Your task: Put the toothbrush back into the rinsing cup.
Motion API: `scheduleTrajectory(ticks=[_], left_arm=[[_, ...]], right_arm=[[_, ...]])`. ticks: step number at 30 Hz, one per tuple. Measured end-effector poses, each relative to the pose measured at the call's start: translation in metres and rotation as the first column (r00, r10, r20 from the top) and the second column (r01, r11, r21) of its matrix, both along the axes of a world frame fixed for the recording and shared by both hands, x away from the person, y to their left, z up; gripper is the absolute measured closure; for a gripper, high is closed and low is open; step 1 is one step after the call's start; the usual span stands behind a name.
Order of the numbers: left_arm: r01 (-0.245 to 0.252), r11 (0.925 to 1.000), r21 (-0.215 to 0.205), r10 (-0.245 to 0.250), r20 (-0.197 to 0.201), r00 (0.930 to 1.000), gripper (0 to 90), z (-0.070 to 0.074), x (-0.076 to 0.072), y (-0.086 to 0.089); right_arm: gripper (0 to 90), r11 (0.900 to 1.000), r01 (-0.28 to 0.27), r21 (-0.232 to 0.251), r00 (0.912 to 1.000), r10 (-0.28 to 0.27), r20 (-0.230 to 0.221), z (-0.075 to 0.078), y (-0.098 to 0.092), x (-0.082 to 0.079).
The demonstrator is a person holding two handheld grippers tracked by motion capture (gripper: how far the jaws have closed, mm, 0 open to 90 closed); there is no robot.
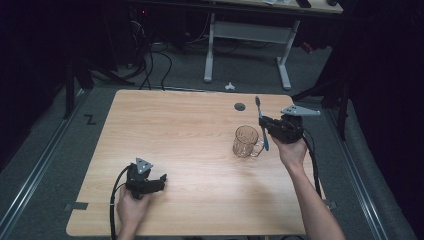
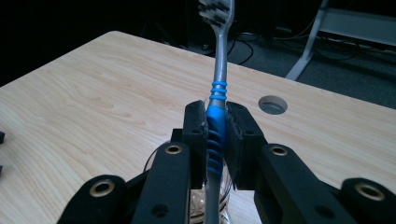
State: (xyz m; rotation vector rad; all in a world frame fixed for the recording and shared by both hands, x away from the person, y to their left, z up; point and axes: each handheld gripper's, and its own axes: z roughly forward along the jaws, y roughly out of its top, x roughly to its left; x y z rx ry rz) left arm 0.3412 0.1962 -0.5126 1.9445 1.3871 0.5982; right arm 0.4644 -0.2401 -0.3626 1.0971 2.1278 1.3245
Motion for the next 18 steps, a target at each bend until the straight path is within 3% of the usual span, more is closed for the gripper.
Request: scheduleTrajectory(ticks=[18], left_arm=[[0.0, 1.0, 0.0, 0.0, 0.0, 1.0, 18.0, 0.0, 0.0, 0.0]], right_arm=[[79.4, 0.998, 0.054, 0.025, 0.9982, -0.055, 0.023, -0.009, 0.01, 0.021]])
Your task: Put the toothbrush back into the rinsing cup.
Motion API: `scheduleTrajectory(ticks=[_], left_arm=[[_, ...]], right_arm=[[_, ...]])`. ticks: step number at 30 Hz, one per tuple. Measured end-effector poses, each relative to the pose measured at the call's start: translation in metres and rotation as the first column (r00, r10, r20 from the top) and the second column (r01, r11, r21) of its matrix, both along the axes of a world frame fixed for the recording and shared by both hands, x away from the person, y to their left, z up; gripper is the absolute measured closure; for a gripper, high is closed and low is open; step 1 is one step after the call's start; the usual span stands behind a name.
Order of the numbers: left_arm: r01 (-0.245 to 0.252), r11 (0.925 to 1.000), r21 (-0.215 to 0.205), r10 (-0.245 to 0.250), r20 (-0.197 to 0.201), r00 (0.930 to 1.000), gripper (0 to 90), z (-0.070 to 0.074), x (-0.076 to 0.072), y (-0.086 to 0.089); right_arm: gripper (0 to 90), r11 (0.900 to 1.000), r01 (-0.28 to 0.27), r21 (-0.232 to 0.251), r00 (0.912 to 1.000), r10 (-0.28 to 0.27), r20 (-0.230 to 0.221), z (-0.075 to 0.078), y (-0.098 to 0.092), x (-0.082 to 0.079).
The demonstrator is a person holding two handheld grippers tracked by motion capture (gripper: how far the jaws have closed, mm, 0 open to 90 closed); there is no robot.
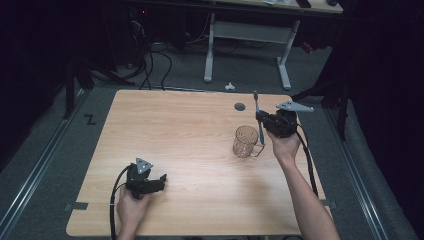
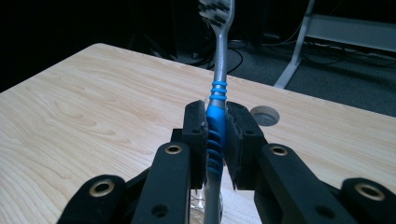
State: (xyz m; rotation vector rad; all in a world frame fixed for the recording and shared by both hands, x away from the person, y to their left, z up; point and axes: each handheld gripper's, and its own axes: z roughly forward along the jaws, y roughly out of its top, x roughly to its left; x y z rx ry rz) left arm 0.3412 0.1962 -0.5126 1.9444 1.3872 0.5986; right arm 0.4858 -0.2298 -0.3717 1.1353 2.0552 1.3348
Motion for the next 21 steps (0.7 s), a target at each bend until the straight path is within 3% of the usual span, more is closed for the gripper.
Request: scheduleTrajectory(ticks=[21], left_arm=[[0.0, 1.0, 0.0, 0.0, 0.0, 1.0, 18.0, 0.0, 0.0, 0.0]], right_arm=[[78.7, 1.0, -0.009, -0.022, 0.9999, 0.009, -0.011, -0.0052, 0.0046, 0.0019]])
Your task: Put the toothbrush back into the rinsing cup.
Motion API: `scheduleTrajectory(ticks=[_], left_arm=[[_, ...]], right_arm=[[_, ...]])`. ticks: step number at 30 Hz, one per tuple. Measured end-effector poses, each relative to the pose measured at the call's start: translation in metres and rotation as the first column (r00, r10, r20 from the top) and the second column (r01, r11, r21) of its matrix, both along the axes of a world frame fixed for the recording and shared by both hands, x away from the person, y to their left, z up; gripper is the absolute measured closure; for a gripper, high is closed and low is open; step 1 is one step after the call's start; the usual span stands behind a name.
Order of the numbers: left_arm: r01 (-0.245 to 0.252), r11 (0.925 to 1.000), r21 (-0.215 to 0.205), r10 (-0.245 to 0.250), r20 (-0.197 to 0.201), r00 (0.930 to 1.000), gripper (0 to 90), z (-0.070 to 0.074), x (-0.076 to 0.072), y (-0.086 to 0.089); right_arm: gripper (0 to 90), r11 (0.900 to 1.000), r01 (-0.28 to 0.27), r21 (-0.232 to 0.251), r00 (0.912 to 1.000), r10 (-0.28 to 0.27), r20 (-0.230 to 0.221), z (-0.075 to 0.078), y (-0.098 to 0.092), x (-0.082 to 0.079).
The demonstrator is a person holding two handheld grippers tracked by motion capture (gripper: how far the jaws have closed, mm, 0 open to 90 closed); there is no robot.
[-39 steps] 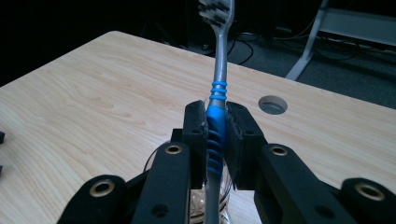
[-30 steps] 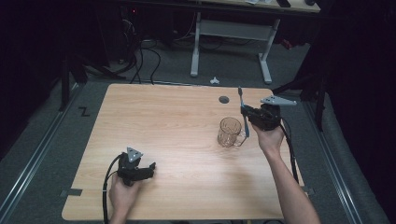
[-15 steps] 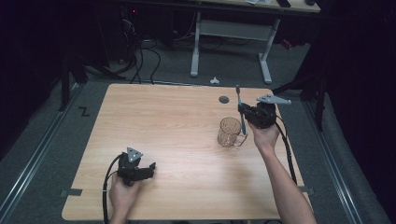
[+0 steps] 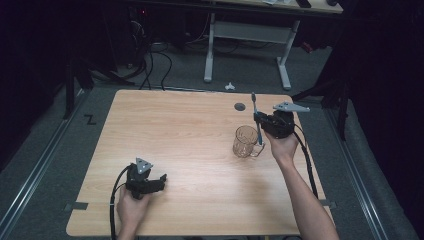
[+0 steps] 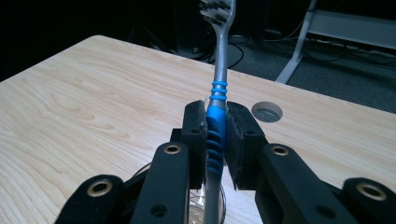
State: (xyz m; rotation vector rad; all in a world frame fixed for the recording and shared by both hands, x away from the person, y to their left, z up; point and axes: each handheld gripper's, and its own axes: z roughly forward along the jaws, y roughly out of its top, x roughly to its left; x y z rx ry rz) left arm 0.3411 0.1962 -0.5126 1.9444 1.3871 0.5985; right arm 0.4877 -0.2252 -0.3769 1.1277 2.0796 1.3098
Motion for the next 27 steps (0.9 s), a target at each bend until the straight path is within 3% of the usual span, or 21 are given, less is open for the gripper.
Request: scheduleTrajectory(ticks=[27], left_arm=[[0.0, 1.0, 0.0, 0.0, 0.0, 1.0, 18.0, 0.0, 0.0, 0.0]], right_arm=[[78.3, 0.998, -0.023, -0.054, 0.9997, 0.022, -0.011, 0.006, -0.006, -0.011]])
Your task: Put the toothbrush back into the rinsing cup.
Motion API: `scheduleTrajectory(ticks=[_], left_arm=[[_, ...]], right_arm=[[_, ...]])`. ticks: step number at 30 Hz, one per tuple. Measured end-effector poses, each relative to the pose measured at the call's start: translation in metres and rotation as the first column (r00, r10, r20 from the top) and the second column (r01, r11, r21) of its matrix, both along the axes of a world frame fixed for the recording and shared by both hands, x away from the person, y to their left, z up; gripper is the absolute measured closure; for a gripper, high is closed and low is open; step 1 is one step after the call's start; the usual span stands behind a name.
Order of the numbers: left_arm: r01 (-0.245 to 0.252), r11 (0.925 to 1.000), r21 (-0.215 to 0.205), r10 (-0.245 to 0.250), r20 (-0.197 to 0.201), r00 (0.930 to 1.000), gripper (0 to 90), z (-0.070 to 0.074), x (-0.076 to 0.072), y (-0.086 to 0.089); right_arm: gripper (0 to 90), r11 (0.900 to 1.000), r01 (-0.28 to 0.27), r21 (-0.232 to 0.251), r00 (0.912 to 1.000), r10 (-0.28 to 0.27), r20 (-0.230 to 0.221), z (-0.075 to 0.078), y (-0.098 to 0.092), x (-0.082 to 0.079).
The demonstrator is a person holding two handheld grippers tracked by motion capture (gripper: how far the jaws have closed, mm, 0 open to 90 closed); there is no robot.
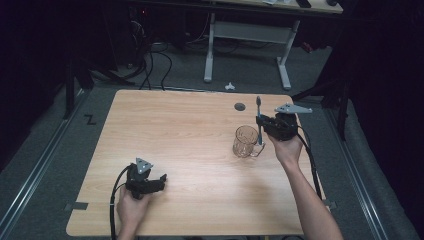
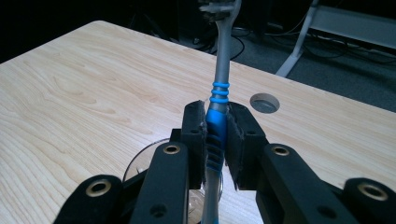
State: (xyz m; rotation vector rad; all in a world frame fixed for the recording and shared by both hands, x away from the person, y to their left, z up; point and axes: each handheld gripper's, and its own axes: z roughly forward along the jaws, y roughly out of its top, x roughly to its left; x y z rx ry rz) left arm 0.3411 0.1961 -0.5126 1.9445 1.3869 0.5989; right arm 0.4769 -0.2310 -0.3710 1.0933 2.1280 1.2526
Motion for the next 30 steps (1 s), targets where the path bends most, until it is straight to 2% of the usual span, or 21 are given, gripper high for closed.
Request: scheduleTrajectory(ticks=[5, 14, 30], left_arm=[[0.0, 1.0, 0.0, 0.0, 0.0, 1.0, 18.0, 0.0, 0.0, 0.0], [0.0, 1.0, 0.0, 0.0, 0.0, 1.0, 18.0, 0.0, 0.0, 0.0], [0.0, 1.0, 0.001, 0.0, 0.0, 1.0, 18.0, 0.0, 0.0, 0.0]], right_arm=[[78.4, 1.0, 0.0, 0.001, 1.0, 0.0, 0.006, 0.001, -0.003, -0.003], [78.3, 1.0, 0.014, 0.019, 0.9998, -0.014, -0.011, -0.004, -0.013, -0.006], [78.2, 1.0, 0.006, 0.01, 0.9999, -0.006, -0.009, -0.008, -0.019, -0.017]])
